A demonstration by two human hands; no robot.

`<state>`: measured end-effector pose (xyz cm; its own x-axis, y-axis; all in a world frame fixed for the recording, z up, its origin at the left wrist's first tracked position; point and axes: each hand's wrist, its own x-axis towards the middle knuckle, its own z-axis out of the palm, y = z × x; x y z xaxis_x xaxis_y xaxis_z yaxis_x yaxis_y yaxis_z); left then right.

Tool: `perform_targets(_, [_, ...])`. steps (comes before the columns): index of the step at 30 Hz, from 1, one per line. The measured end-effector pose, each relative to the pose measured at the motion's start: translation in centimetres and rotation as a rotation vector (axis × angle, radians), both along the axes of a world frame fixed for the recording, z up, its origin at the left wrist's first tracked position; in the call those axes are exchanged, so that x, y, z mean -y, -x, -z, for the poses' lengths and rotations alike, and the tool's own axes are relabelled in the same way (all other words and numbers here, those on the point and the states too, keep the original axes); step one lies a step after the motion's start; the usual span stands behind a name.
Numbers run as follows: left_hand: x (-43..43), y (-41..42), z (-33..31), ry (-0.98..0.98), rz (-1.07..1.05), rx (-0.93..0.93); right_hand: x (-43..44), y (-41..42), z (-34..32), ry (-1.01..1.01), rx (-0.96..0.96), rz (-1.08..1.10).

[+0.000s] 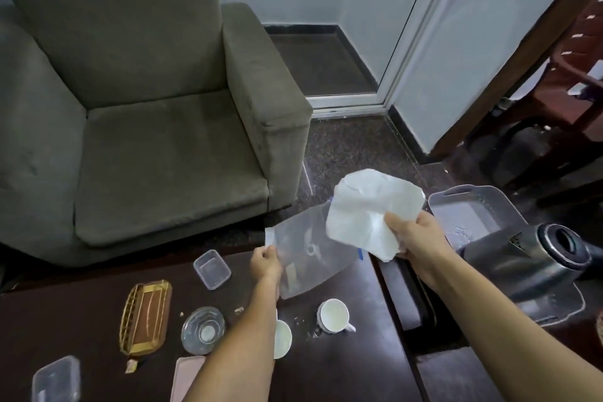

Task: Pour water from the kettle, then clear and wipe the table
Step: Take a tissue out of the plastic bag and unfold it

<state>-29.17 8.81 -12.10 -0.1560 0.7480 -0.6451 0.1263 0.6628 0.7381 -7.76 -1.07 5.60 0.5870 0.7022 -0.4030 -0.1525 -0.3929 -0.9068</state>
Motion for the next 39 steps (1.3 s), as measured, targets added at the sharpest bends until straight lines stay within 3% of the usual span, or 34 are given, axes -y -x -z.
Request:
perform_targets(8, [-0.1, -0.1, 4.9, 0.127, 0.304, -0.235, 1.5, -1.7, 4.5, 0.013, -0.011, 0.083])
perform_targets(11, [0.1, 0.5, 4.6, 0.171, 0.442, -0.336, 1.1, -0.8, 5.0, 0.028, -0.05, 0.004])
perform_targets(14, [-0.1, 1.1, 1.9, 0.079, 0.48, -0.434, 0.6, 0.7, 4.4, 0.049, -0.104, -0.106])
perform_targets(15, [-0.4, 1.2, 0.3, 0.045, 0.44, -0.317, 0.3, 1.3, 4.1, 0.06, -0.116, -0.143])
perform_targets(18, [-2.2, 1.8, -6.3, 0.09, 0.25, 0.378, -0.9, 3.9, 2.0, 0.094, -0.123, -0.275])
perform_targets(20, [-3.1, 3.4, -11.4, 0.073, 0.302, 0.58, -2.1, 5.8, 0.1, 0.097, -0.111, -0.361])
perform_targets(22, [-3.5, 5.6, -16.1, 0.041, 0.366, 0.645, -3.2, 7.6, -2.3, 0.083, -0.103, -0.444])
perform_targets(26, [-3.9, 11.1, -24.0, -0.067, 0.498, 0.56, -5.6, 10.8, -8.4, 0.026, -0.071, -0.564])
perform_targets(31, [-2.8, 17.1, -31.9, -0.208, 0.597, 0.47, -6.7, 15.1, -16.1, -0.131, -0.042, -0.556])
perform_targets(39, [-0.9, 23.9, -41.9, -0.4, 0.781, 0.114, -5.1, 19.9, -24.6, -0.174, 0.03, -0.704])
